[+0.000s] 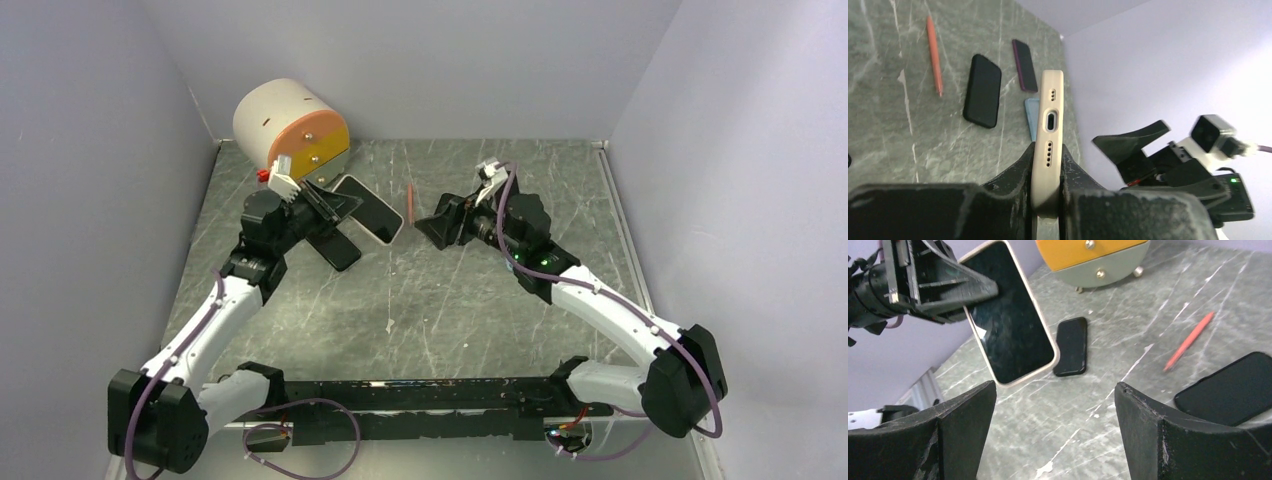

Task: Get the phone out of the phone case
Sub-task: Pick up the phone at the center of the board.

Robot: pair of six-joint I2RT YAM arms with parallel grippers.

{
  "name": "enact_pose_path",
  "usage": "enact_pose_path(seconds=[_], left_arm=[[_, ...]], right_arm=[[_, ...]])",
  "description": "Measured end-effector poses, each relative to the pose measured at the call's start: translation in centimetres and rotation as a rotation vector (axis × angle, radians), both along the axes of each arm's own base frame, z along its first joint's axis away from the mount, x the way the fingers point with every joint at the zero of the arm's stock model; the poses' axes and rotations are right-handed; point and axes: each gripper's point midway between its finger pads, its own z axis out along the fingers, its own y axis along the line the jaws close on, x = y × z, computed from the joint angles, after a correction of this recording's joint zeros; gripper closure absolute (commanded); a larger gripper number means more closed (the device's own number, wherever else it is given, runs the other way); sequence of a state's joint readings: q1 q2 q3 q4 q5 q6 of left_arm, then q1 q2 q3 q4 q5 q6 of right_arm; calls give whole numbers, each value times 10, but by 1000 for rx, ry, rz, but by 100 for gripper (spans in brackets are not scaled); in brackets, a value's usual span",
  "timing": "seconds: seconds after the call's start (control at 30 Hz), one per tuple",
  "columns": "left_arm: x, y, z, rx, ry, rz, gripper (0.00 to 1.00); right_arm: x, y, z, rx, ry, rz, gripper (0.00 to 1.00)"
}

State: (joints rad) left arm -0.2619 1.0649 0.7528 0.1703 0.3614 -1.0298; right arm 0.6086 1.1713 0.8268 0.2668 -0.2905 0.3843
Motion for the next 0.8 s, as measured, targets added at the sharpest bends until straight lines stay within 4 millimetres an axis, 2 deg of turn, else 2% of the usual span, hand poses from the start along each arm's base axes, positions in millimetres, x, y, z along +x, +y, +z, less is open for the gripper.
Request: enact_pose_path(seconds=[0.13, 0.3, 0.43, 0.7, 0.8], left_arm=[[-3, 5, 22, -20, -70, 28, 97], [-4, 7, 40, -58, -119, 39, 97], [-4, 4, 47, -107, -113, 33, 97], [-7, -3, 59, -211, -92, -3, 97], [-9, -5, 65, -248, -91, -20, 97]], right_arm=[[-10, 5, -8, 58, 65, 43, 14], [-21, 17, -5, 148, 106, 112, 18], [-25, 27, -9, 186, 136, 165, 24], [-31, 44, -8, 231, 127, 271, 44], [-34, 49, -5, 247, 112, 312, 47]])
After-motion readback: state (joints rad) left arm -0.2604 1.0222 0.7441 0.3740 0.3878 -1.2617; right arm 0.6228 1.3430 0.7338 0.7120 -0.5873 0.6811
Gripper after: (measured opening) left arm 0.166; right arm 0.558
